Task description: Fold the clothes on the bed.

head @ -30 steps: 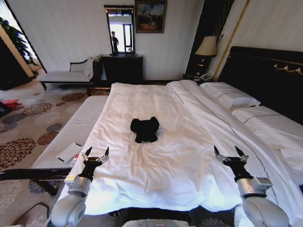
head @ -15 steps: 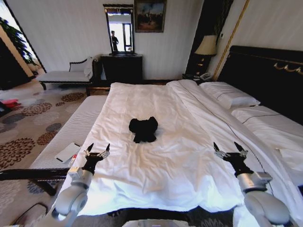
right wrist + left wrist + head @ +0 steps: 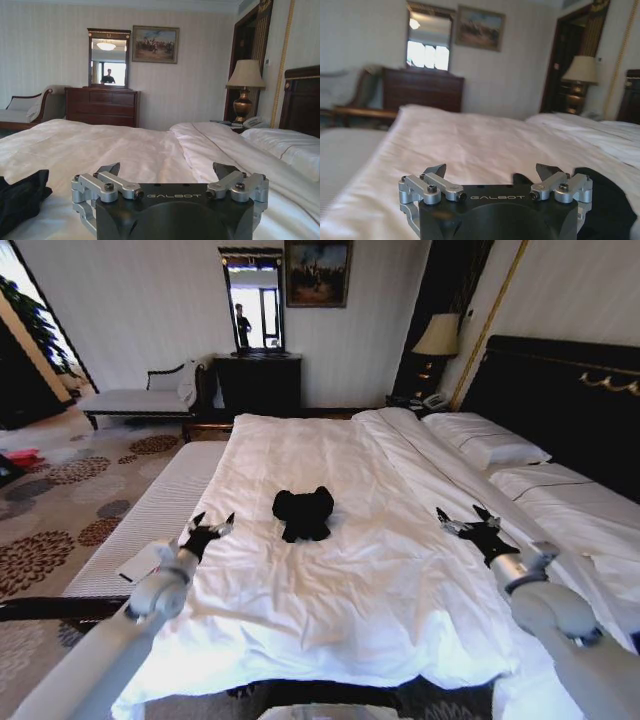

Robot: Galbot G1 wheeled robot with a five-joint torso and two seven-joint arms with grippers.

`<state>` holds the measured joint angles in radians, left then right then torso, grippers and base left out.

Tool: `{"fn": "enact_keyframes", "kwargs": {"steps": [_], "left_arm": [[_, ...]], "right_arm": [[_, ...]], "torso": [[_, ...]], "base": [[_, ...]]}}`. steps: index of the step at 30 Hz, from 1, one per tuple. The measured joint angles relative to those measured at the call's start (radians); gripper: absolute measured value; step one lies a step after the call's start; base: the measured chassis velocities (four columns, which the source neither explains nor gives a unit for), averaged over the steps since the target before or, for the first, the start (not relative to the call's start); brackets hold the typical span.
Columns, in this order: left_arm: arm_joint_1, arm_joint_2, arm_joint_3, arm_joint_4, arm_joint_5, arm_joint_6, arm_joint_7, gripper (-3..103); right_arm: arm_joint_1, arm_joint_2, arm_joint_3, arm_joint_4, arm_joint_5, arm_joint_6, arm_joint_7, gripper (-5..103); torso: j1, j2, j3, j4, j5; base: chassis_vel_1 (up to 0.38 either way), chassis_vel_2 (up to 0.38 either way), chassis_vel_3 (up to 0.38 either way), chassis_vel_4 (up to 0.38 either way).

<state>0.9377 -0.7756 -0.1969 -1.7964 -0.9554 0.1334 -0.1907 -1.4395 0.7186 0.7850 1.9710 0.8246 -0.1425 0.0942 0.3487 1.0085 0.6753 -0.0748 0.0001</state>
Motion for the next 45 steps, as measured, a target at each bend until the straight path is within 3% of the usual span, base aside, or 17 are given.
{"fn": "enact_keyframes", "kwargs": {"steps": [4, 12, 17, 27, 34, 36, 37, 40, 43, 45], "left_arm": [[-0.266, -0.069, 0.195, 0.218, -0.099, 0.015, 0.027, 100], [-0.444, -0.192, 0.298, 0.428, -0.164, 0.027, 0.059, 100], [-0.572, -0.28, 0.342, 0.64, -0.193, 0.054, 0.072, 100], [-0.671, -0.363, 0.447, 0.855, -0.188, 0.067, 0.145, 100], [-0.687, -0.424, 0.456, 0.948, -0.168, 0.072, 0.164, 103], [-0.698, -0.451, 0.443, 0.99, -0.15, 0.065, 0.183, 100], [-0.705, -0.467, 0.437, 1.014, -0.138, 0.06, 0.192, 92], [-0.711, -0.487, 0.434, 1.037, -0.131, 0.056, 0.199, 89], [-0.719, -0.521, 0.428, 1.076, -0.119, 0.048, 0.209, 74], [-0.719, -0.529, 0.425, 1.084, -0.114, 0.046, 0.21, 74]], "right_arm": [[-0.003, 0.015, -0.012, -0.016, -0.011, -0.001, -0.001, 100], [-0.043, 0.038, 0.023, -0.014, -0.031, 0.005, -0.008, 100], [-0.056, 0.048, 0.03, -0.01, -0.05, 0.008, -0.012, 100], [-0.062, 0.051, 0.042, -0.001, -0.049, 0.009, -0.011, 100], [-0.065, 0.052, 0.045, -0.001, -0.046, 0.009, -0.011, 100], [-0.068, 0.055, 0.046, -0.001, -0.046, 0.009, -0.011, 100], [-0.068, 0.056, 0.046, -0.003, -0.046, 0.009, -0.011, 100], [-0.069, 0.058, 0.046, -0.005, -0.046, 0.01, -0.011, 100], [-0.071, 0.06, 0.046, -0.007, -0.047, 0.01, -0.011, 100], [-0.072, 0.06, 0.046, -0.007, -0.047, 0.011, -0.011, 100]], "torso": [[0.0, 0.0, 0.0, -0.0009, -0.0002], [0.0, 0.0, 0.0, -0.0008, 0.0001], [0.0, 0.0, 0.0, -0.0003, 0.0001], [0.0, 0.0, 0.0, -0.0004, 0.0], [0.0, 0.0, 0.0, -0.0005, -0.0003], [0.0, 0.0, 0.0, -0.0007, -0.0001], [0.0, 0.0, 0.0, -0.0004, 0.0001], [0.0, 0.0, 0.0, -0.0003, 0.0001], [0.0, 0.0, 0.0, -0.0004, 0.0], [0.0, 0.0, 0.0, -0.0004, 0.0]], "base": [[0.0, 0.0, 0.0, 0.0], [0.0, 0.0, 0.0, 0.0], [0.0, 0.0, 0.0, 0.0], [0.0, 0.0, 0.0, 0.0], [0.0, 0.0, 0.0, 0.0], [0.0, 0.0, 0.0, 0.0], [0.0, 0.0, 0.0, 0.0], [0.0, 0.0, 0.0, 0.0], [0.0, 0.0, 0.0, 0.0], [0.0, 0.0, 0.0, 0.0]]}}
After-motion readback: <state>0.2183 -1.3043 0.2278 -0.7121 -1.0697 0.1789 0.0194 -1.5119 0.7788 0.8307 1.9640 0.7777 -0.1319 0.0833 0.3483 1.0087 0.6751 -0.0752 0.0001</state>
